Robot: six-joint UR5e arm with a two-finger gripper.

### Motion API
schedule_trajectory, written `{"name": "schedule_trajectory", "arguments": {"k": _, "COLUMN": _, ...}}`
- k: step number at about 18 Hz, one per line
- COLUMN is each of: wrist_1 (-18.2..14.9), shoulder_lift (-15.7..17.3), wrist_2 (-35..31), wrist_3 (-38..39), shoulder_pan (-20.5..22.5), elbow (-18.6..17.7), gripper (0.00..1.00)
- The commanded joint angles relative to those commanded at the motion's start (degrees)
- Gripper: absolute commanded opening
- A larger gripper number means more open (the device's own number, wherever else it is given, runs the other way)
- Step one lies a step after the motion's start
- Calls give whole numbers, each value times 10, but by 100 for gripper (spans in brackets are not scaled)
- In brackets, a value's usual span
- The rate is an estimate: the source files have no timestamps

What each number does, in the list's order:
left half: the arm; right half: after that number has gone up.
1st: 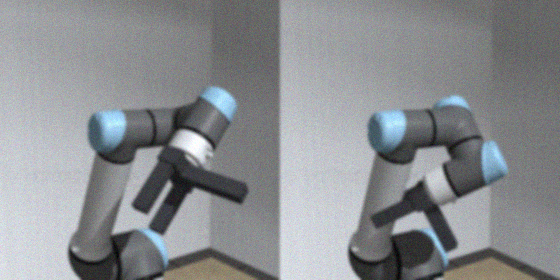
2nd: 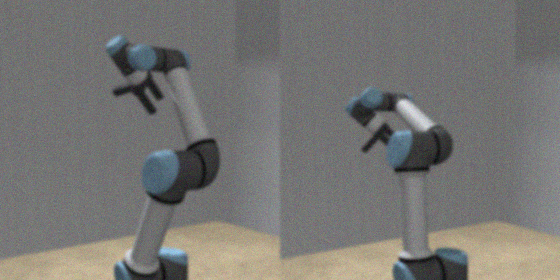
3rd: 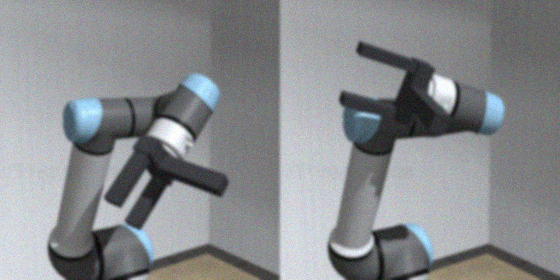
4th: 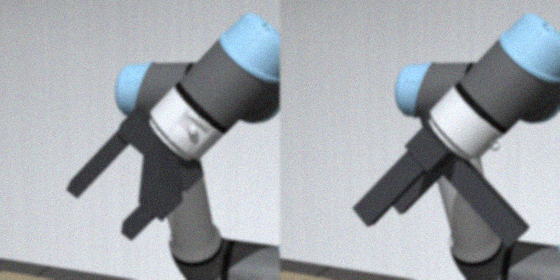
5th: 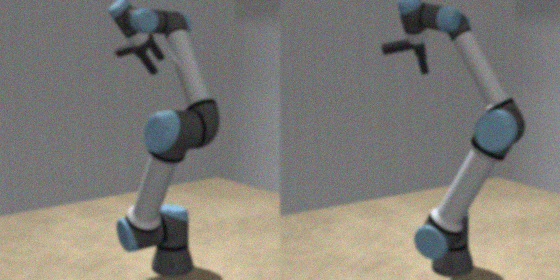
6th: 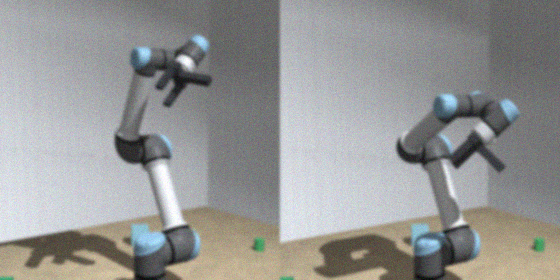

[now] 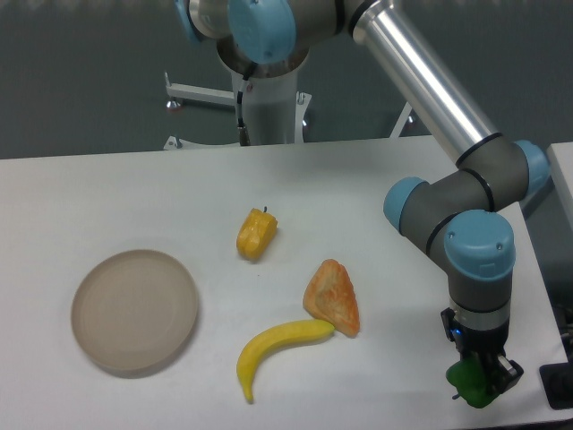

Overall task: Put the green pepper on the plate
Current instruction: 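Lift the held green pepper with the gripper and carry it toward the plate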

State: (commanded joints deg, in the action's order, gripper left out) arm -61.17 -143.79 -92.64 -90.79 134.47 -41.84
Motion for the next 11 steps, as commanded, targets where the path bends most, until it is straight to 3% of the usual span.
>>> {"name": "schedule_trajectory", "arguments": {"k": 6, "wrist_1": -4, "shoulder_lift": 17, "wrist_2": 25, "wrist_3": 9, "shoulder_pan": -2, "elbow": -16, "gripper": 33}}
{"name": "schedule_trajectory", "arguments": {"k": 11, "wrist_1": -7, "shoulder_lift": 89, "wrist_2": 44, "wrist_3": 61, "shoulder_pan": -7, "elbow": -99, "gripper": 33}}
